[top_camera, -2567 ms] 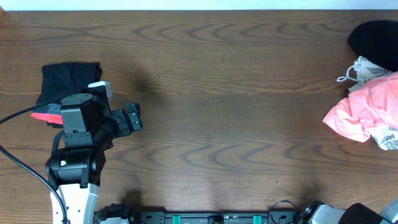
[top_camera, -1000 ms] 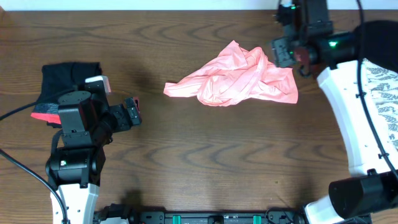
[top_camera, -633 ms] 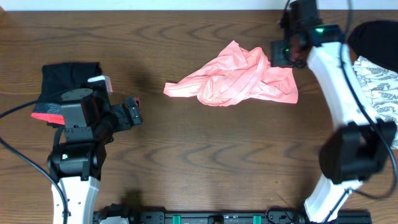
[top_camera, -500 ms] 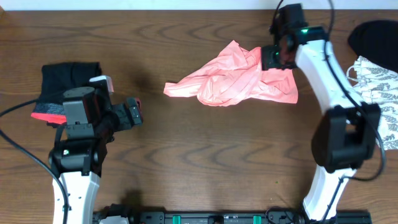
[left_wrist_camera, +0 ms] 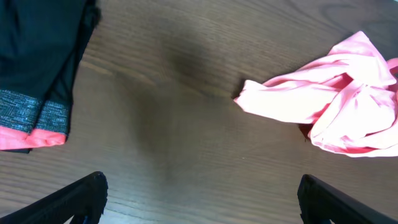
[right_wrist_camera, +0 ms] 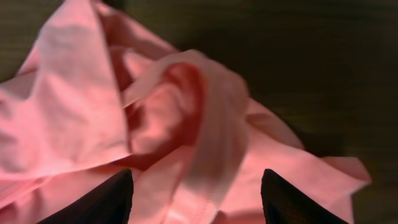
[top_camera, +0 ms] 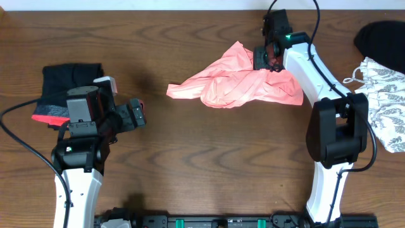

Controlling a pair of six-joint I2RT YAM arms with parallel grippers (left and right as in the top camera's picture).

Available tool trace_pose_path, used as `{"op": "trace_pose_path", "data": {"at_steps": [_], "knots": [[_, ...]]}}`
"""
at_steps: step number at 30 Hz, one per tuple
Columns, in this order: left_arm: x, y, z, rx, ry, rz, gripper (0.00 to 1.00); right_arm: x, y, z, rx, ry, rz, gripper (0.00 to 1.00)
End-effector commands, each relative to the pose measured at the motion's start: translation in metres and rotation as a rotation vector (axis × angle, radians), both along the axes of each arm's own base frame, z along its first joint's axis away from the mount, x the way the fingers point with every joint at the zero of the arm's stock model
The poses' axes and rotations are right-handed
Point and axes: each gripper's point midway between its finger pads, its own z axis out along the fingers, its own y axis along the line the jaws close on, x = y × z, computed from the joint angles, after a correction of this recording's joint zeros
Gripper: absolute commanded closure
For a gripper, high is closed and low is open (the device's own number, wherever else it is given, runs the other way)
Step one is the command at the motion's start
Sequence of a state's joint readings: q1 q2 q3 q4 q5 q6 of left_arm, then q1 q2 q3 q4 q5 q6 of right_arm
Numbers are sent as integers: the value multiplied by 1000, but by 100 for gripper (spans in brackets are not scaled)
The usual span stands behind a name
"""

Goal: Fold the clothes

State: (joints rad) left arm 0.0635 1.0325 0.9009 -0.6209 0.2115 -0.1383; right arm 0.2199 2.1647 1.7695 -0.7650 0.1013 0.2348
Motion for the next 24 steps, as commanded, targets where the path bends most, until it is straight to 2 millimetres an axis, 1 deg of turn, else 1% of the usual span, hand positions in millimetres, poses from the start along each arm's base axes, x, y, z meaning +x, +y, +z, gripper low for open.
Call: {"op": "trace_pose_path", "data": {"at_steps": [1,7,9,10,11,12,14,17,18,20,22,23,24], "knots": [[4,-3,9,-16,-19,-6,2,0,-9,-15,-37,14,-65,37],[4,-3,9,-16,-19,-6,2,0,-9,-32,-40,41,-73,38],[4,-3,9,-15,-18,-5,2,0,-9,-36,-39,45,-81,43],[4,-3,9,-15,-18,-5,2,0,-10,-37,-43,44,-92,48],[4,-3,9,-15,-18,-6,2,1,-12,-37,-47,39,-108,58],[4,-3,9,-15,-18,-6,2,2,-14,-36,-51,31,-125,70],[4,-3,9,-15,-19,-6,2,5,-14,-34,-48,16,-137,99],[4,-3,9,-15,-19,-6,2,7,-14,-28,-47,4,-133,99],[4,-3,9,-15,-19,-6,2,7,-15,-22,-54,-6,-125,99],[4,-3,9,-15,-19,-6,2,10,-21,1,-86,-51,-110,99],[4,-3,9,-15,-19,-6,2,16,-31,40,-110,-127,-100,99],[4,-3,9,-15,-19,-6,2,19,-37,70,-109,-186,-95,99],[4,-3,9,-15,-19,-6,2,21,-42,92,-103,-230,-101,99]]}}
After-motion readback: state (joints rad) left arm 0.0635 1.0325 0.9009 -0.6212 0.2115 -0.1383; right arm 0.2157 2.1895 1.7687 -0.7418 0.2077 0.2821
